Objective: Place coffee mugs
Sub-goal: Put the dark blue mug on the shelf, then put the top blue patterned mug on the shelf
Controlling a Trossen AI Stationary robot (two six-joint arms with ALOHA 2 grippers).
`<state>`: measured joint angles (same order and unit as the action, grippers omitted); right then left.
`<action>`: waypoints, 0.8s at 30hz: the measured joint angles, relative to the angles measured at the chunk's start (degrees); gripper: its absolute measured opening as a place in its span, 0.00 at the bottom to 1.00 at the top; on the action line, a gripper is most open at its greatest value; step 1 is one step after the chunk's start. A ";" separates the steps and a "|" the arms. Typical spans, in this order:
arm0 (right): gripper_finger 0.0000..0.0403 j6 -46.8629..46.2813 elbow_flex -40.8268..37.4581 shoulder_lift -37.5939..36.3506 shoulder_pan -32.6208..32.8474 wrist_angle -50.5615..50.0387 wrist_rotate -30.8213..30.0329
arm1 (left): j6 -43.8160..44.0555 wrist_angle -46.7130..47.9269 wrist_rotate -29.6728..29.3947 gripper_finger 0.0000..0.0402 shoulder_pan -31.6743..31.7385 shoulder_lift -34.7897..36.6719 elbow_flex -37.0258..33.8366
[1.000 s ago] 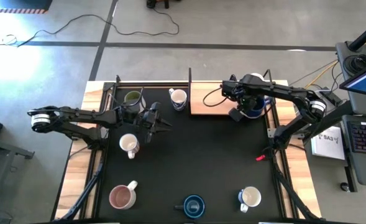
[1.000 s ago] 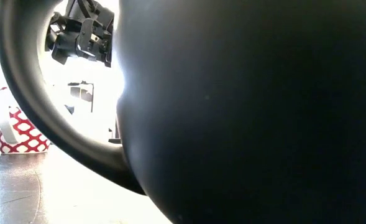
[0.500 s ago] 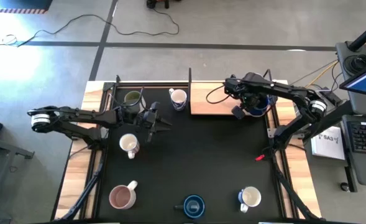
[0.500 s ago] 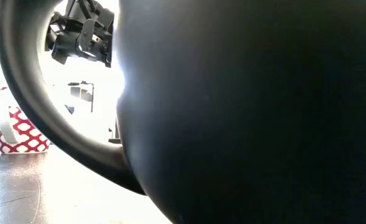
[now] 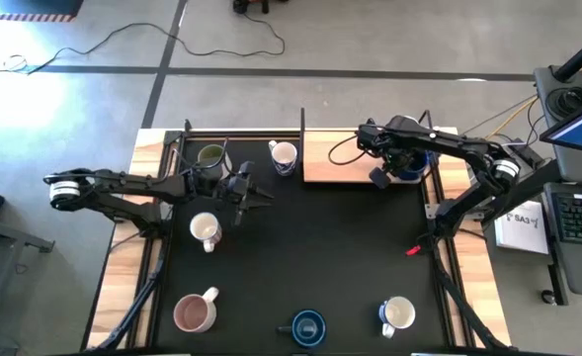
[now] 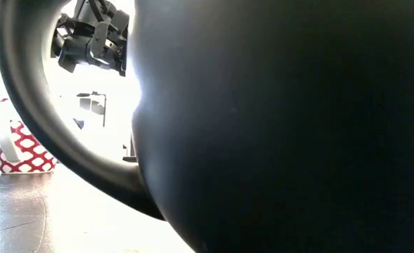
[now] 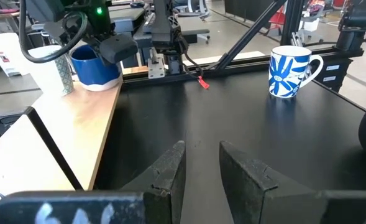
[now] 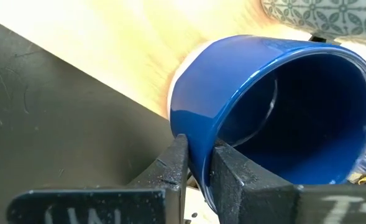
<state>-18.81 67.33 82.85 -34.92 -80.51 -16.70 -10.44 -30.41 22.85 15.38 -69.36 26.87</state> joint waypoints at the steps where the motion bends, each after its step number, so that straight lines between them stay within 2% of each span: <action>1: 0.12 0.04 0.00 -0.01 0.00 0.04 -0.10 | 0.00 -0.02 0.00 0.20 0.00 0.00 0.00; 12: 0.24 0.34 0.12 -0.52 0.00 -0.08 -0.01 | 0.23 0.00 0.00 0.20 0.00 0.00 0.00; 24: 0.25 -0.76 4.05 -6.02 0.15 -0.33 1.23 | 0.69 -1.63 0.00 0.20 -0.01 0.00 0.00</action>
<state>-19.57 71.38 76.83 -34.77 -80.84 -15.47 -9.74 -32.04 22.85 15.37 -69.36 26.87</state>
